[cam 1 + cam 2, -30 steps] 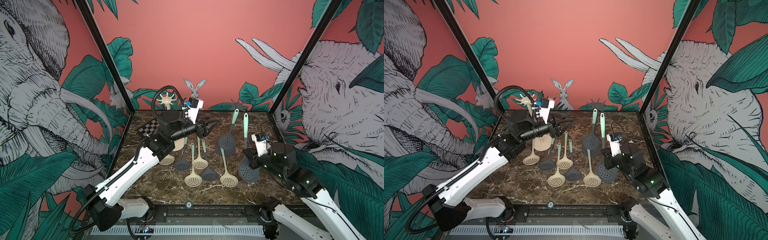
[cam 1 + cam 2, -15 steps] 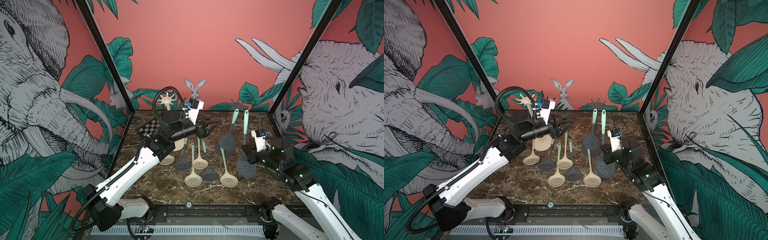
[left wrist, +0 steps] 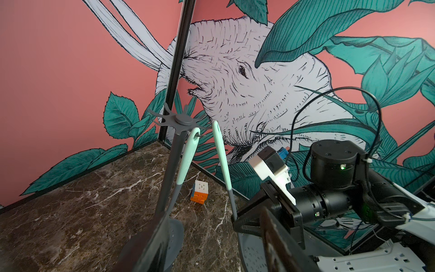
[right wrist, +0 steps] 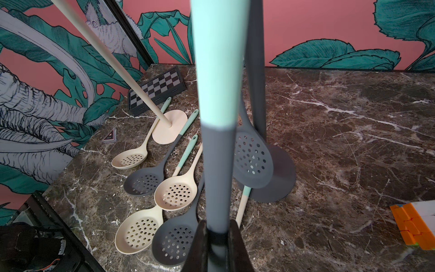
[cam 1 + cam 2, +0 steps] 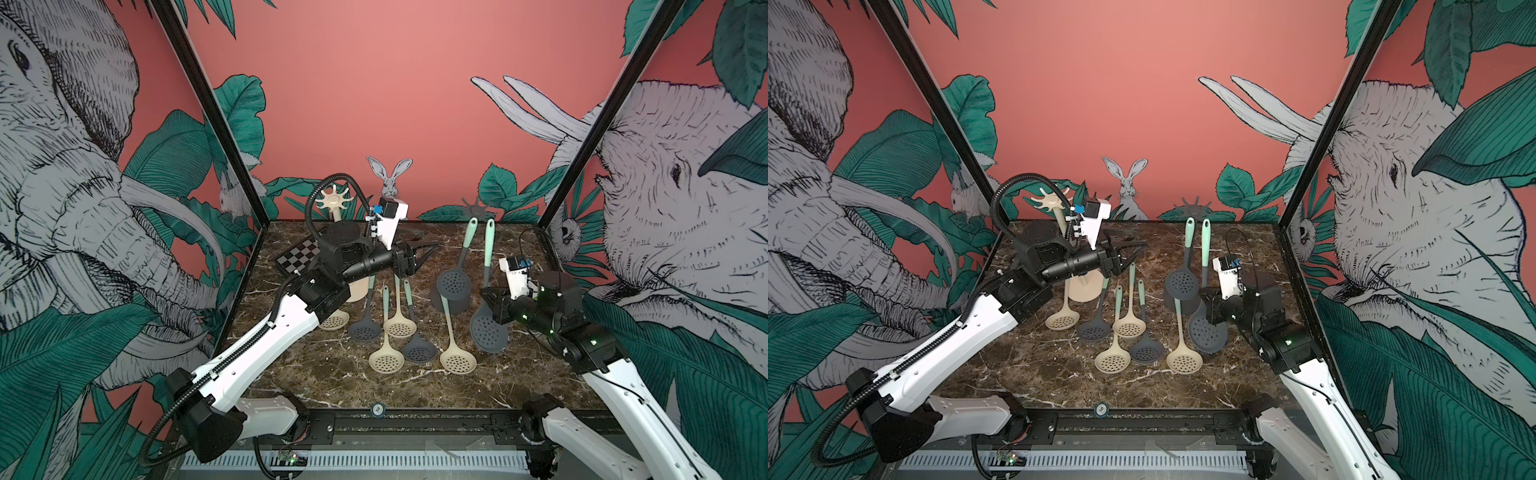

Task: Hang the skimmer on the kitchen utensil rack
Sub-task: Hang the skimmer on the rack.

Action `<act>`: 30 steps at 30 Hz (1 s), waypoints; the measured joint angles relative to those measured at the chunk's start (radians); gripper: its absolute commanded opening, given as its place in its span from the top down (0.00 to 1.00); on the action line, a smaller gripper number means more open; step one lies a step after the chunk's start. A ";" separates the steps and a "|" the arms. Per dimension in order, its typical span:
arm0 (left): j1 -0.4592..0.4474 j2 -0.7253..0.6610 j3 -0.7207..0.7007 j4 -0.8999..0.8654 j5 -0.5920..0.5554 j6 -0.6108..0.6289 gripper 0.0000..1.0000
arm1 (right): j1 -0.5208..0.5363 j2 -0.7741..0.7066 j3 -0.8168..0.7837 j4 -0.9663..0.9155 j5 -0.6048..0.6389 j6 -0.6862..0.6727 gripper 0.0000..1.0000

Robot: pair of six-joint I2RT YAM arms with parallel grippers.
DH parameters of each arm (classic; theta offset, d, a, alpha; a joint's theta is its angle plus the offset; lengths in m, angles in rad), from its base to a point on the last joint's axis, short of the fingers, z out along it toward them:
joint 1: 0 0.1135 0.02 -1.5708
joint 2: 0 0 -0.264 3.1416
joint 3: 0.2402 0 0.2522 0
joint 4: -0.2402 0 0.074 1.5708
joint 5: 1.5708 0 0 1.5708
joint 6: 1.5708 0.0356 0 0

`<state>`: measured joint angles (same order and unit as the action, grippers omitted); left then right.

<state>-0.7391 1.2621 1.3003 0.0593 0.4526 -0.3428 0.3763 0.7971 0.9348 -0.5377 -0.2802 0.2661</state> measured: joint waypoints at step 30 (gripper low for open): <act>0.000 0.011 0.000 0.021 0.008 0.000 0.38 | -0.106 0.071 -0.032 0.073 -0.182 0.014 0.54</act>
<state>-0.7387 1.2728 1.3003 0.0803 0.4603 -0.3428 0.2699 0.8680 0.9024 -0.4648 -0.4625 0.2806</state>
